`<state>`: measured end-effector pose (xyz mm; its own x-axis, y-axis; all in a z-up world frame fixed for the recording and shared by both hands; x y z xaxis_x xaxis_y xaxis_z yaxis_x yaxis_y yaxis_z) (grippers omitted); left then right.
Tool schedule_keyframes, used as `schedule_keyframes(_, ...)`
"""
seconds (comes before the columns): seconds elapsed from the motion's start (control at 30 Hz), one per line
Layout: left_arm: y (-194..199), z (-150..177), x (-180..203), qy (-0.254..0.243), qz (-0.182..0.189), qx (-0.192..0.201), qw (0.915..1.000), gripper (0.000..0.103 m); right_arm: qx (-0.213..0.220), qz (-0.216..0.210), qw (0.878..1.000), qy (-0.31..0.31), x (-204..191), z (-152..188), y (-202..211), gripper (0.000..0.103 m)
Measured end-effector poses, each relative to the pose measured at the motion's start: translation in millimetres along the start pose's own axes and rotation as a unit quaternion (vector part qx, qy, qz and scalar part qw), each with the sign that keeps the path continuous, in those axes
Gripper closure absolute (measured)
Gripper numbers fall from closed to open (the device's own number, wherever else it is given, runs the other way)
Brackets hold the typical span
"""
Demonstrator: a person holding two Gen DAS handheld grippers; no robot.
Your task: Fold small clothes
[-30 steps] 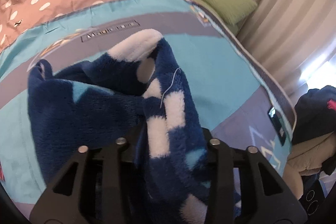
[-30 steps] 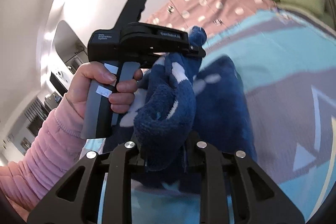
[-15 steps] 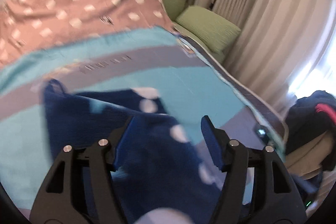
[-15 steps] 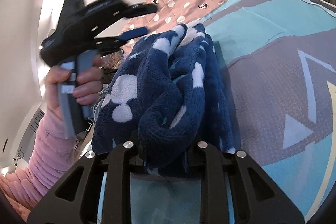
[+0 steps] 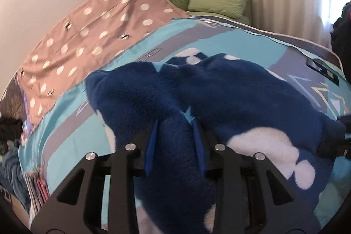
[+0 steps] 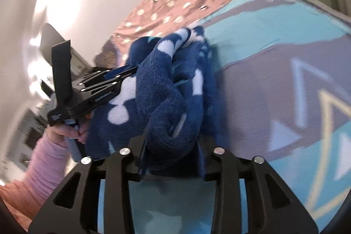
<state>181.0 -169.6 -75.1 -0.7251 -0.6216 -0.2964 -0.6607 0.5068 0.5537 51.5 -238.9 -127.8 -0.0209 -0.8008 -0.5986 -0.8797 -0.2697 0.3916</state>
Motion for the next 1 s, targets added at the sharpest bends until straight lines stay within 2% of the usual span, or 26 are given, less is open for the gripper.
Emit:
schedule_keyframes(0.13, -7.4, 0.4, 13.8, -0.043, -0.025, -0.009, 0.9987, 0.072, 0.04, 0.049, 0.998, 0.013, 13.9, -14.5, 29.8, 0.059)
schedule_keyframes(0.2, -8.5, 0.8, 13.7, -0.043, -0.026, -0.012, 0.9987, 0.072, 0.059, 0.066, 0.996, 0.022, 17.8, -22.9, 41.1, 0.059)
schedule_keyframes(0.27, -9.4, 1.2, 10.6, -0.034, -0.02, -0.011, 0.9992, 0.072, 0.066, 0.06, 0.995, 0.034, 11.9, -30.0, 43.8, 0.061)
schedule_keyframes(0.3, -9.2, 1.7, 9.3, -0.029, -0.017, -0.01, 0.9994, 0.072, 0.067, 0.048, 0.996, 0.042, 4.5, -33.0, 42.7, 0.066)
schedule_keyframes(0.37, -8.6, 2.7, 7.1, -0.018, -0.012, -0.006, 0.9997, 0.072, 0.065, 0.011, 0.996, 0.067, -19.4, -37.2, 37.3, 0.072)
schedule_keyframes(0.43, -7.6, 4.8, 3.3, -0.001, -0.006, 0.002, 1.0, 0.072, 0.062, -0.004, 0.994, 0.089, -37.5, -39.1, 27.1, 0.073)
schedule_keyframes(0.5, -6.7, 7.2, -0.1, 0.016, -0.002, 0.009, 0.9998, 0.071, 0.042, 0.01, 0.994, 0.101, -41.2, -36.5, 8.2, 0.075)
schedule_keyframes(0.53, -6.0, 8.7, -0.6, 0.021, -0.001, 0.013, 0.9997, 0.071, 0.014, 0.048, 0.993, 0.104, -31.3, -28.4, -8.5, 0.076)
schedule_keyframes(0.57, -5.2, 9.9, -1.9, 0.029, 0.002, 0.019, 0.9994, 0.07, -0.025, 0.088, 0.991, 0.098, -13.9, -15.2, -26.7, 0.076)
schedule_keyframes(0.6, -4.5, 11.3, -0.8, 0.036, 0.007, 0.027, 0.999, 0.069, -0.044, 0.092, 0.991, 0.082, -2.8, -5.8, -35.9, 0.075)
schedule_keyframes(0.63, -4.2, 12.4, 0.4, 0.036, 0.006, 0.037, 0.9987, 0.068, -0.038, 0.082, 0.994, 0.062, 7.5, 1.7, -38.5, 0.074)
schedule_keyframes(0.7, -4.3, 14.1, 0.8, 0.04, 0.001, 0.05, 0.998, 0.067, -0.043, 0.116, 0.988, 0.092, 8.7, 4.7, -34.1, 0.059)
schedule_keyframes(0.8, -4.8, 13.7, 0.9, 0.048, 0.009, 0.053, 0.9974, 0.067, -0.046, 0.126, 0.988, 0.08, 17.1, 9.5, -33.4, 0.052)
schedule_keyframes(0.93, -8.6, 10.3, 2.9, 0.044, 0.013, 0.039, 0.9982, 0.067, -0.036, 0.107, 0.992, 0.052, 22.4, 1.1, -22.0, 0.052)
schedule_keyframes(1.0, -10.3, 7.7, 7.0, 0.032, 0.008, 0.032, 0.999, 0.067, -0.007, 0.129, 0.989, 0.075, 15.1, -10.4, -7.1, 0.053)
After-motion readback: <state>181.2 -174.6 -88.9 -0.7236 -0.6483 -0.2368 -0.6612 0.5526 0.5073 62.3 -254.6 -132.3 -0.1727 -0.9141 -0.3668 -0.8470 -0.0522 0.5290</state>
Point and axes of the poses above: each gripper's, at about its wrist camera, not at the fingertips, and y roughly against the way its jaws point, x to its right, z to its underside, the point moved 7 cm from there along -y, roughly the way its jaws point, and after that the axes turned 9 degrees about x, right-handed, at the moved point
